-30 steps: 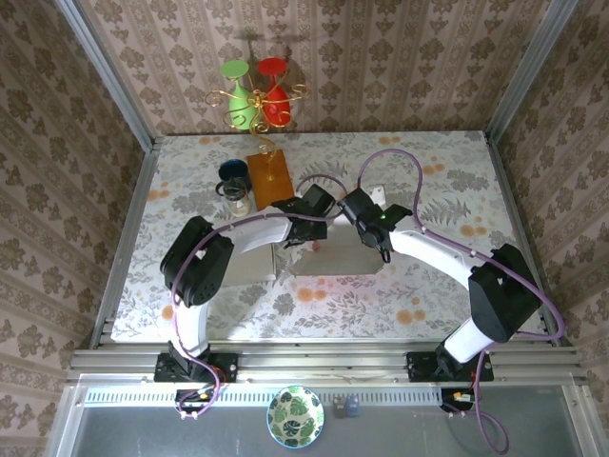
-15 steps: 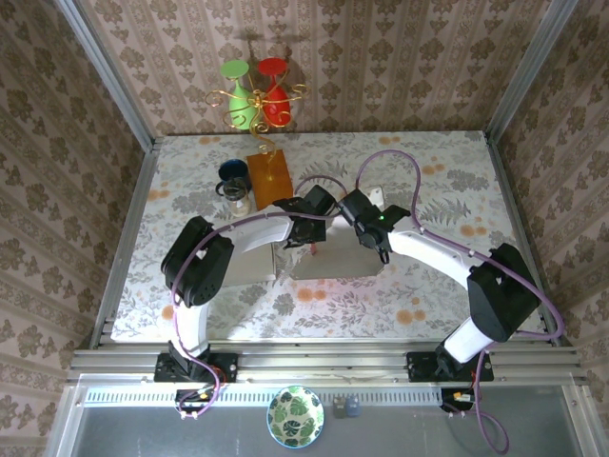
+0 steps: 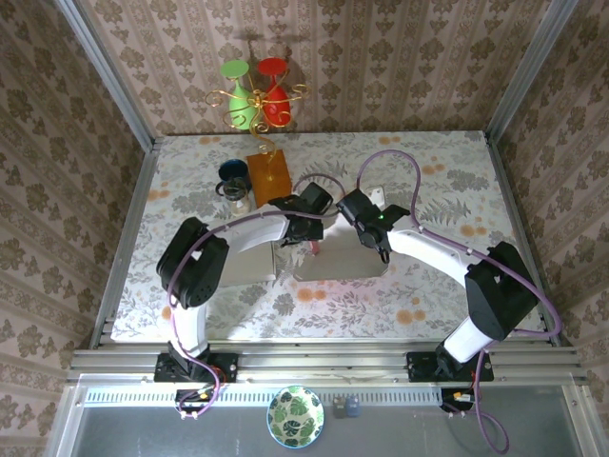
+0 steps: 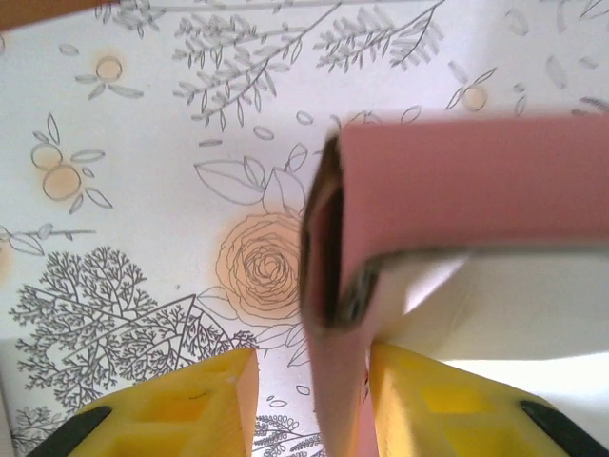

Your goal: Fold the paper box

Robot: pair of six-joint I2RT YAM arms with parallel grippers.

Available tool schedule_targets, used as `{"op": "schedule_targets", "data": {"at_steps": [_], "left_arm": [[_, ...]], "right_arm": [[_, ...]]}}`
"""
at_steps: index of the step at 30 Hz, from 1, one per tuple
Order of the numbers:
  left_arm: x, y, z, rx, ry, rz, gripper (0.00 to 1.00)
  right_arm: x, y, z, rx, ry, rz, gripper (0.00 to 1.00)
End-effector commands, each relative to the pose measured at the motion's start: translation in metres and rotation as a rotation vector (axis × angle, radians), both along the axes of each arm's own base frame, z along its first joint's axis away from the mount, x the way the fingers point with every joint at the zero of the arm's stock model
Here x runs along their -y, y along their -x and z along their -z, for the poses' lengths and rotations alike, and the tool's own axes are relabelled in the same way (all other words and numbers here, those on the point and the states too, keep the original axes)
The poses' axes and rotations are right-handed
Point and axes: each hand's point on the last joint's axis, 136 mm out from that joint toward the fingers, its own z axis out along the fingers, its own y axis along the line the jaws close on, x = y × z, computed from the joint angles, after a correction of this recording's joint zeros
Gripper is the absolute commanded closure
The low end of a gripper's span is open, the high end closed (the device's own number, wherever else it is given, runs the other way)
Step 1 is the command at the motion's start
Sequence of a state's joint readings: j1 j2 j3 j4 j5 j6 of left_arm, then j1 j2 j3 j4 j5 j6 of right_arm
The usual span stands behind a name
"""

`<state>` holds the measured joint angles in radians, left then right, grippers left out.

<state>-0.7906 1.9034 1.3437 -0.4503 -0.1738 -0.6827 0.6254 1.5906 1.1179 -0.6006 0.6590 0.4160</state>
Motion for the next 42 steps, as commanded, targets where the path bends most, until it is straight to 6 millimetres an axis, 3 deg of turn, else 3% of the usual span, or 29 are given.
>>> {"op": "schedule_targets", "data": {"at_steps": [1, 12, 15, 21, 26, 36, 42], "left_arm": [[0.005, -0.009, -0.026, 0.053, 0.087, 0.041, 0.63], [0.011, -0.002, -0.010, -0.016, 0.124, 0.090, 0.64], [0.012, -0.002, -0.021, 0.015, 0.134, 0.090, 0.60], [0.018, -0.006, -0.063, 0.065, 0.195, 0.095, 0.50], [0.022, -0.006, -0.081, 0.051, 0.276, 0.081, 0.45], [-0.014, -0.008, -0.108, 0.047, 0.305, 0.016, 0.46], [-0.035, 0.002, -0.108, 0.019, 0.310, -0.002, 0.49]], "right_arm": [[0.005, -0.003, -0.001, 0.009, 0.038, 0.016, 1.00], [0.006, -0.006, 0.002, -0.001, 0.043, 0.022, 1.00], [0.008, -0.006, 0.006, -0.014, 0.051, 0.027, 1.00], [0.022, -0.008, 0.016, -0.066, 0.082, 0.084, 1.00], [0.028, -0.007, 0.026, -0.109, 0.077, 0.125, 1.00], [0.084, 0.016, 0.059, -0.340, 0.052, 0.433, 1.00], [0.099, 0.034, 0.063, -0.400, -0.171, 0.684, 1.00]]}}
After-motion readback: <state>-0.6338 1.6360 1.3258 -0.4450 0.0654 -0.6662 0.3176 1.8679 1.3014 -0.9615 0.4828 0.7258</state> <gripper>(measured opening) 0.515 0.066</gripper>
